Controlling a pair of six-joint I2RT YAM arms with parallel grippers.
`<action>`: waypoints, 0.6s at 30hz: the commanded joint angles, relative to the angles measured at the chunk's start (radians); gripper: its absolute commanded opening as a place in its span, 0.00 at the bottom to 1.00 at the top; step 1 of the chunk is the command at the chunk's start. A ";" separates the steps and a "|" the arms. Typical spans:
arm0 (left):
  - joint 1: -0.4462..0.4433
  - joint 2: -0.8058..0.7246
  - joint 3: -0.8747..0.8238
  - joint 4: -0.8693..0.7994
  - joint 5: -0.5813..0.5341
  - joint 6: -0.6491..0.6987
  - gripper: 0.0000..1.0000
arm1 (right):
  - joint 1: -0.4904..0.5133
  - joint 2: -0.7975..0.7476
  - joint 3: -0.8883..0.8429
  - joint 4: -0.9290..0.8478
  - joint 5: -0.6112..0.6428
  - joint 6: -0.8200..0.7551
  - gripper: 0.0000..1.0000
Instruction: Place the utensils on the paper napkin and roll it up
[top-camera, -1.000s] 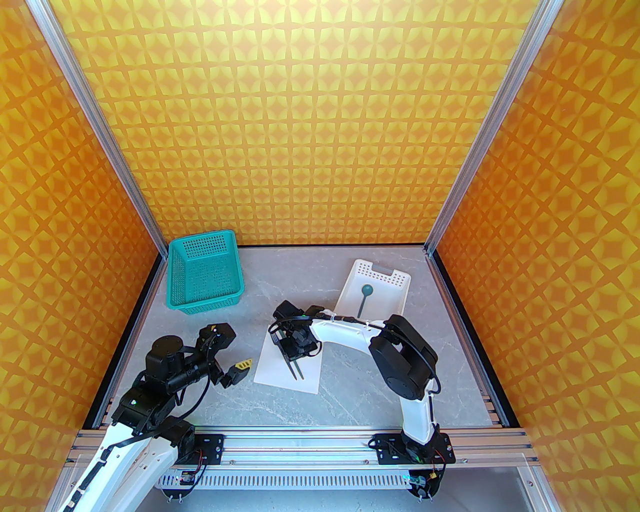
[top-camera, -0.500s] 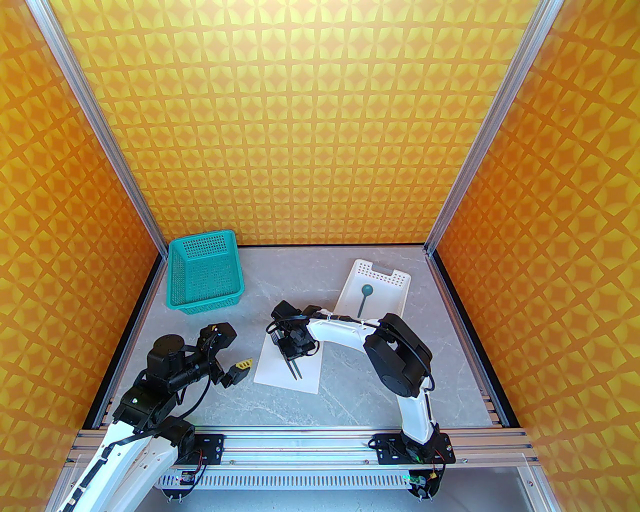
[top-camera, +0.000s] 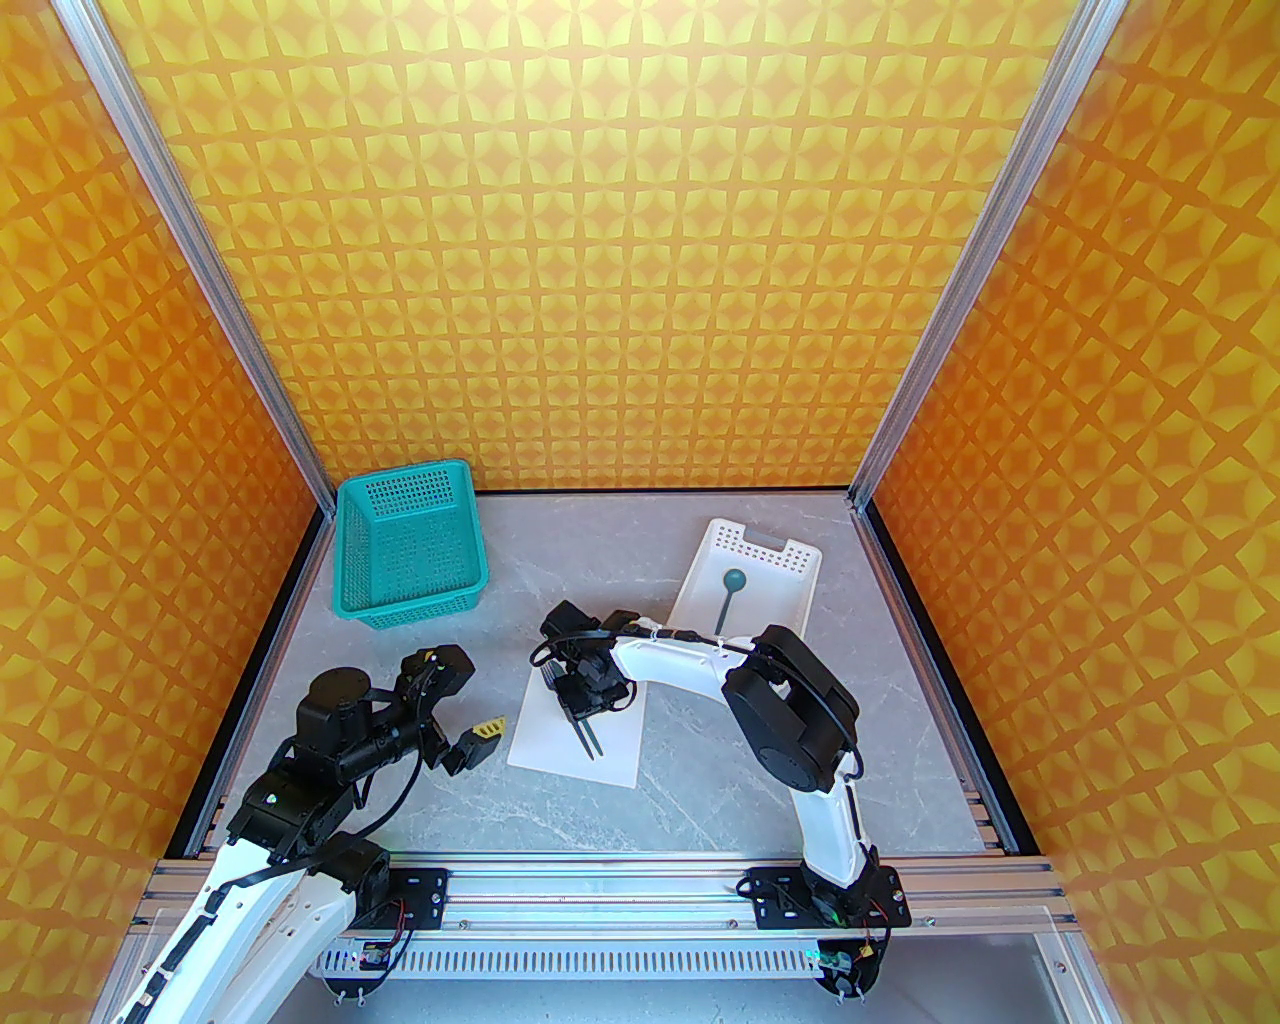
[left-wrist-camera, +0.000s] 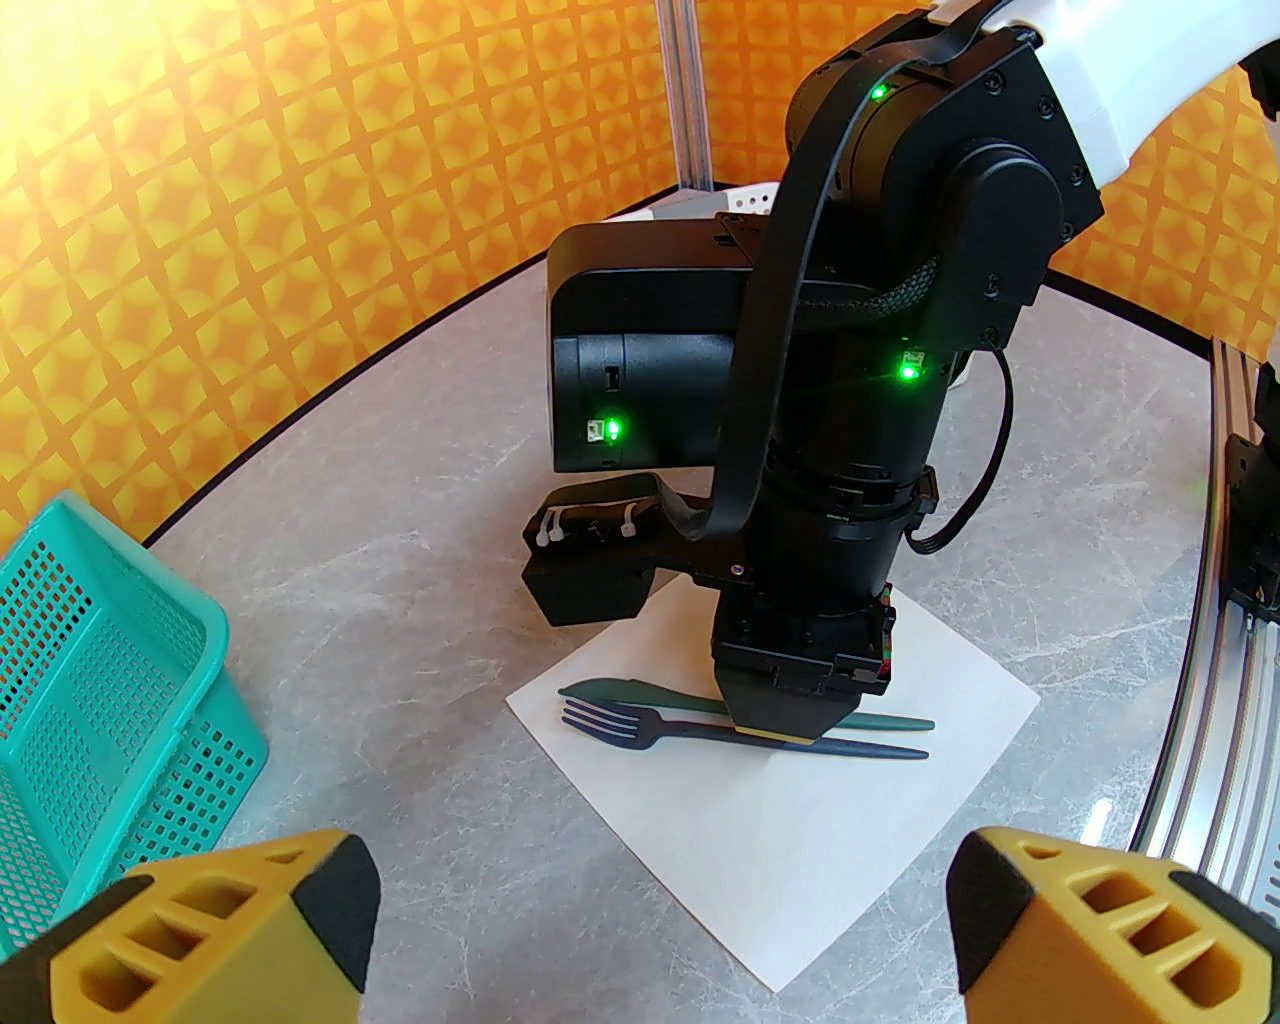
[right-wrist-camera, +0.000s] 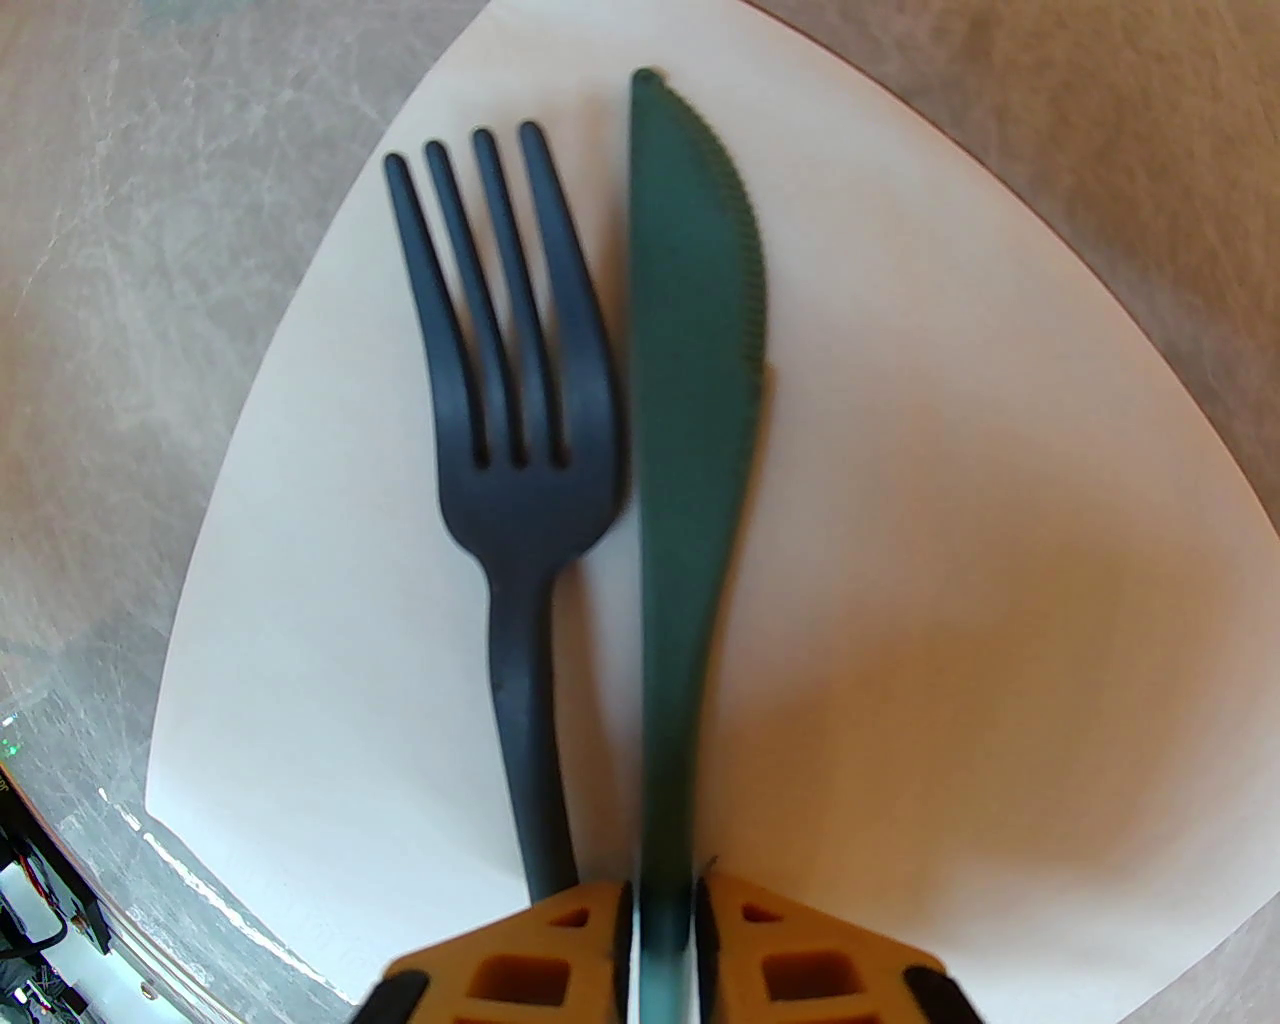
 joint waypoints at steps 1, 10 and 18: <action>-0.007 0.005 -0.006 -0.015 0.021 0.018 0.99 | 0.005 0.005 0.032 -0.007 0.006 -0.015 0.20; -0.007 0.004 -0.006 -0.016 0.020 0.017 0.99 | 0.005 -0.031 0.039 -0.028 0.016 -0.011 0.22; -0.007 0.001 -0.007 -0.017 0.021 0.018 0.99 | 0.005 -0.093 0.055 -0.080 0.070 -0.011 0.28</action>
